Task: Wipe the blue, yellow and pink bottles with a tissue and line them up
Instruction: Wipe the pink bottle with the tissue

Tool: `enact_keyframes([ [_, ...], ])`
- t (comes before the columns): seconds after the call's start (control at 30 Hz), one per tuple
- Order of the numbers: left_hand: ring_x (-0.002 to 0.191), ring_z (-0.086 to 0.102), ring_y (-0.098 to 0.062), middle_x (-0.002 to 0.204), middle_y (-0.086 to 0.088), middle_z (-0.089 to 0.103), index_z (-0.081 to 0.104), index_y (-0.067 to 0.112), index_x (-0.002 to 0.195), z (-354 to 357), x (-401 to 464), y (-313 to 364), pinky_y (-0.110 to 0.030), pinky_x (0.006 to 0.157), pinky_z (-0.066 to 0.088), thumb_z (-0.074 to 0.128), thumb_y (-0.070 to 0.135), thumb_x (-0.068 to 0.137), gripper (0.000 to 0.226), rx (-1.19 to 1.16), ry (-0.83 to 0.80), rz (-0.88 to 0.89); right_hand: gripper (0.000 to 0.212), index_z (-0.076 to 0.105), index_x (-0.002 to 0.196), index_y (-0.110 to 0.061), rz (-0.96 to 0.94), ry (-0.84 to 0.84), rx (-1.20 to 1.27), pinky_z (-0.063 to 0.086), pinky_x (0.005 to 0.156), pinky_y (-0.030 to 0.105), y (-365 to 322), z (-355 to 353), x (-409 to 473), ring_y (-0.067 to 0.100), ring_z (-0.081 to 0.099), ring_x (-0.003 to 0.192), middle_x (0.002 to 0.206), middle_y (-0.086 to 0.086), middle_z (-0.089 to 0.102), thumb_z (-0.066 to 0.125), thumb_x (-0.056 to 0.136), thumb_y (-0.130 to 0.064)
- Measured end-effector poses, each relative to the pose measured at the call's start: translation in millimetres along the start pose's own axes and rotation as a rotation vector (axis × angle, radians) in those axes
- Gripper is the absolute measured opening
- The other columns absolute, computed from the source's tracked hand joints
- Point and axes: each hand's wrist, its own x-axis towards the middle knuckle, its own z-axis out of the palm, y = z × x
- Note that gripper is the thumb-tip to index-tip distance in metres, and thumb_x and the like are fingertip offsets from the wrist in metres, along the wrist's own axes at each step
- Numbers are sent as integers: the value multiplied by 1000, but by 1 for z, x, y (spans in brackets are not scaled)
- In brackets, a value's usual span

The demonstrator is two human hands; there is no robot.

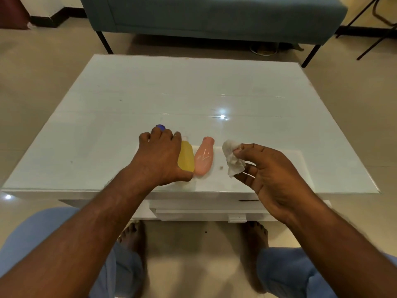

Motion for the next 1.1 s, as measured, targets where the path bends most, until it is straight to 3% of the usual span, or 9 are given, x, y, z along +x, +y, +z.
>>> enact_keyframes([
  [0.17,133,41,-31,137,-3,53,35,20,148,0,1,1,-49,106,32,57,74,76,92,34,-43,22,21,77,90,-14,-25,-1,24,63,85,33,-3,-4,0,21,73,94,88,-2,81,60,98,-5],
  [0.4,148,23,-28,158,2,34,20,23,158,5,2,5,-52,116,22,67,76,70,113,-56,38,96,18,75,90,-16,-43,26,78,63,84,32,-7,-6,3,20,74,92,80,-7,81,61,98,-6],
  [0.6,154,15,-23,166,3,22,2,25,161,4,8,24,-49,120,15,71,63,80,113,-166,15,159,15,75,99,-14,-50,59,74,64,82,32,-6,-8,4,20,75,95,88,-5,81,63,98,-7],
  [0.87,155,8,-23,166,3,20,2,24,161,15,21,34,-51,120,10,71,66,78,116,-198,-31,182,21,74,115,-9,-48,93,59,60,90,38,-8,-13,3,29,73,110,115,8,78,62,98,-10],
  [1.03,152,17,-28,161,-3,30,7,24,157,26,29,40,-56,117,16,72,71,68,120,-204,35,180,15,78,100,-9,-38,82,27,58,89,39,-8,-16,0,32,73,110,106,7,81,63,97,-11],
  [1.1,154,11,-27,165,-1,20,2,27,158,28,30,40,-56,119,13,73,72,67,124,-221,30,175,16,78,97,-7,-40,89,11,58,89,41,-8,-15,0,32,73,109,104,8,82,63,97,-12],
])
